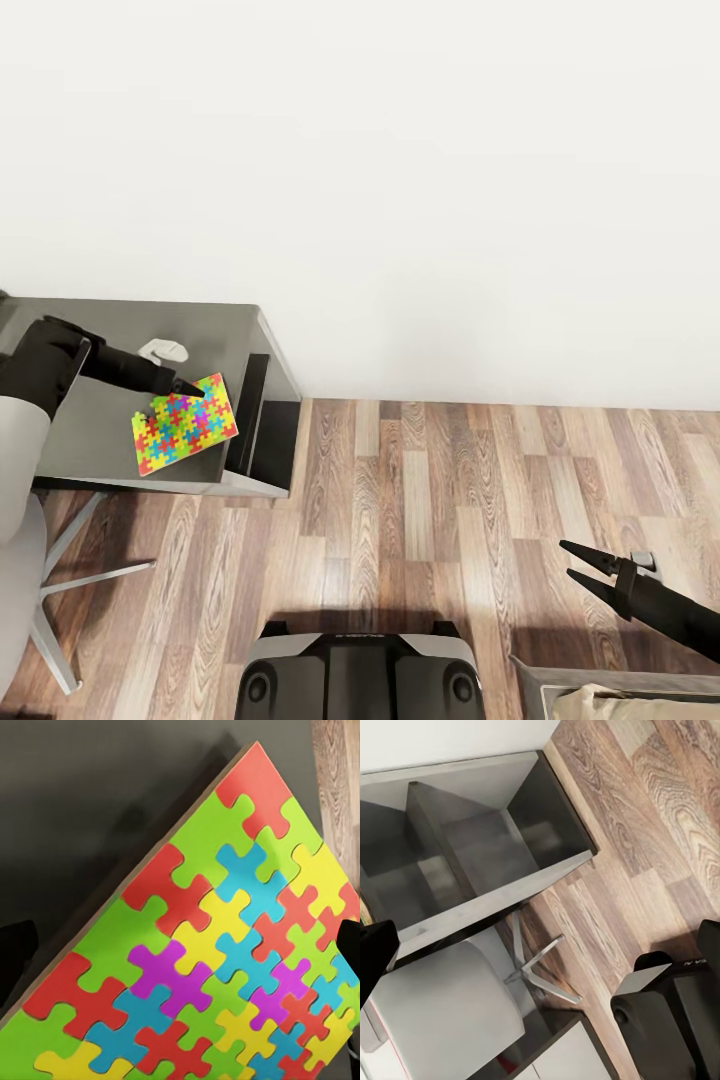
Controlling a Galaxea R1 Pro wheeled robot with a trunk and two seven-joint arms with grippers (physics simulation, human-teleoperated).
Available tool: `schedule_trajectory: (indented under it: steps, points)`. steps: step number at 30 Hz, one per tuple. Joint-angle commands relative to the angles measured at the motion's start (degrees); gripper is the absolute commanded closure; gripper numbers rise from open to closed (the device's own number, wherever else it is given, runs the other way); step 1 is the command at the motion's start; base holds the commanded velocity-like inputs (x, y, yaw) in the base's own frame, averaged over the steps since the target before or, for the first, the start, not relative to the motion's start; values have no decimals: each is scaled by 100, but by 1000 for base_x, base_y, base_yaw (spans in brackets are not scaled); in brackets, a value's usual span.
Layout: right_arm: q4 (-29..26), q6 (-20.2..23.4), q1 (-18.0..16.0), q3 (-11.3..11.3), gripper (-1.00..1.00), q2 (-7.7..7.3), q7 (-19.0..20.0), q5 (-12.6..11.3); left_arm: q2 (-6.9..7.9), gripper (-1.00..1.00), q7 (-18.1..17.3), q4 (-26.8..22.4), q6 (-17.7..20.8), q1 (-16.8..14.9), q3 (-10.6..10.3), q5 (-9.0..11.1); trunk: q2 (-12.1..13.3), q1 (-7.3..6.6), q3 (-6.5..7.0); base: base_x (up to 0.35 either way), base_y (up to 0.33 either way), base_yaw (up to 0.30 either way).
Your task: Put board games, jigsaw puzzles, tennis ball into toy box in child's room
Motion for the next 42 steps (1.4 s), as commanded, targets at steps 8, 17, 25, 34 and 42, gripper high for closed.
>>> schedule_trajectory:
  steps: [8,17,25,34,42]
  points:
    - [0,27,-3,-5,-100,1,15,2,7,-100,-59,19,53,-3,-5,-36,-9,3,-7,0,0,0]
    - [0,27,-3,-5,-100,2,15,2,8,-100,-63,20,53,-3,-5,-35,-9,3,-7,0,0,0]
    - [0,27,-2,-5,-100,2,15,2,8,-100,-67,20,53,-3,-5,-35,-9,3,-7,0,-9,0]
    - [0,27,-3,-5,-100,2,15,2,10,-100,-72,20,53,-3,3,-29,-9,3,-7,0,-69,0]
    - [0,27,-2,-5,-100,2,15,5,21,-100,-84,20,51,-3,12,-27,-9,3,-7,0,-5,0]
